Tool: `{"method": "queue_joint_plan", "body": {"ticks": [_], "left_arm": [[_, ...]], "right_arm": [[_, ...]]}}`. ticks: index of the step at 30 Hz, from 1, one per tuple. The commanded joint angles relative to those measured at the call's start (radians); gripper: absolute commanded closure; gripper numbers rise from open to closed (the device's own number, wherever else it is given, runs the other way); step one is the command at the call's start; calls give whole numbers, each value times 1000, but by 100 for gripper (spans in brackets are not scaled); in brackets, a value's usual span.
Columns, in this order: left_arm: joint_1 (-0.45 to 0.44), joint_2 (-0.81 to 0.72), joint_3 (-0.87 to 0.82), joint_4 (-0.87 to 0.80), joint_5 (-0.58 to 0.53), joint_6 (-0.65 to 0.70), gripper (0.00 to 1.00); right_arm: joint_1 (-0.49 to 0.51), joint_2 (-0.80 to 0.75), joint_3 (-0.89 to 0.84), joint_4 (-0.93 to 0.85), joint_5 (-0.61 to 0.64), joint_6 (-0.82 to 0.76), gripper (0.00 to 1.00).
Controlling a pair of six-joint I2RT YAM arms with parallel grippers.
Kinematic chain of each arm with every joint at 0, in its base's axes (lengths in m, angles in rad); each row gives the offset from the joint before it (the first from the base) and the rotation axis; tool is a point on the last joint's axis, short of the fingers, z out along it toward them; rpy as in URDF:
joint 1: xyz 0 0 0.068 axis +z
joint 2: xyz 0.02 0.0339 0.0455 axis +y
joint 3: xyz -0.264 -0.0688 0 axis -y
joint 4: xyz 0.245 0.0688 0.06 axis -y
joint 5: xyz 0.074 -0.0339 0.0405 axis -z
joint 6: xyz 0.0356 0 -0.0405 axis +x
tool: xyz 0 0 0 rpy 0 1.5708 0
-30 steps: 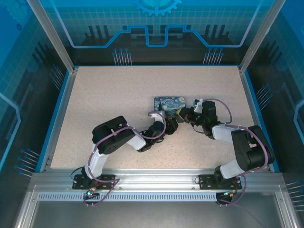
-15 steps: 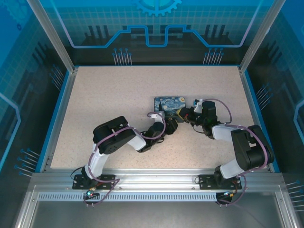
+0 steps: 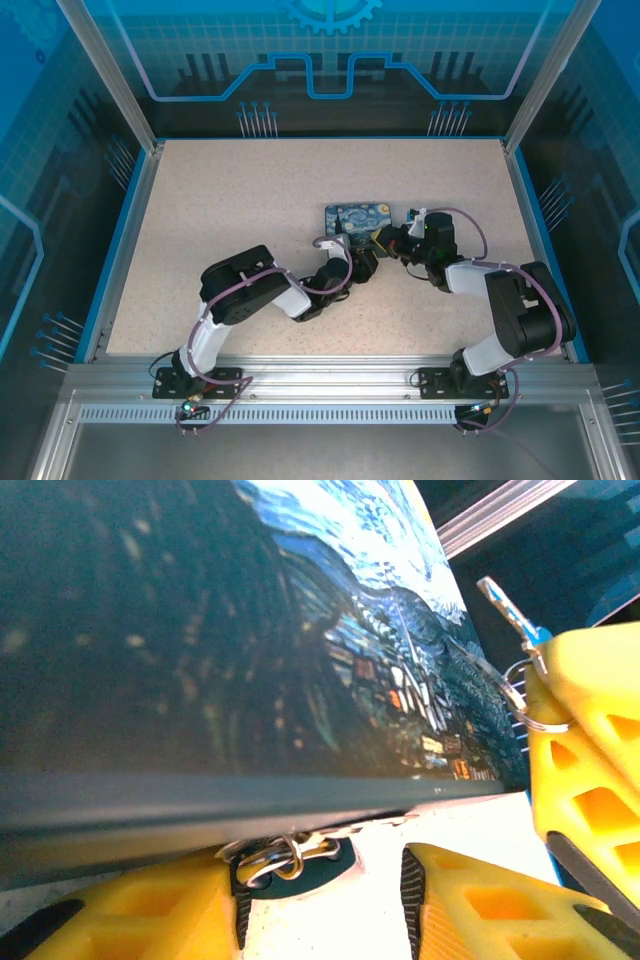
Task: Unlock the padlock with the key
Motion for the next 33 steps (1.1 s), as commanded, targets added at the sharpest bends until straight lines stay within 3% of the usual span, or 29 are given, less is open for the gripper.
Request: {"method": "queue_joint_plan", "body": {"ticks": [1,10,22,33], "left_arm": [[-16,40,-18,89,-37,-69,55],[-51,29,-67,203,-56,-91,55],[-37,64,-50,200,-75,-86,52],[-22,10,18,-119,-105,-132,54]], "right_arm": [[-11,12,11,2,5,4,100],[-13,17,9,5,5,4,100],[-12,23,3,11,5,6,100],[-12,28,2,14,6,10,100]]}}
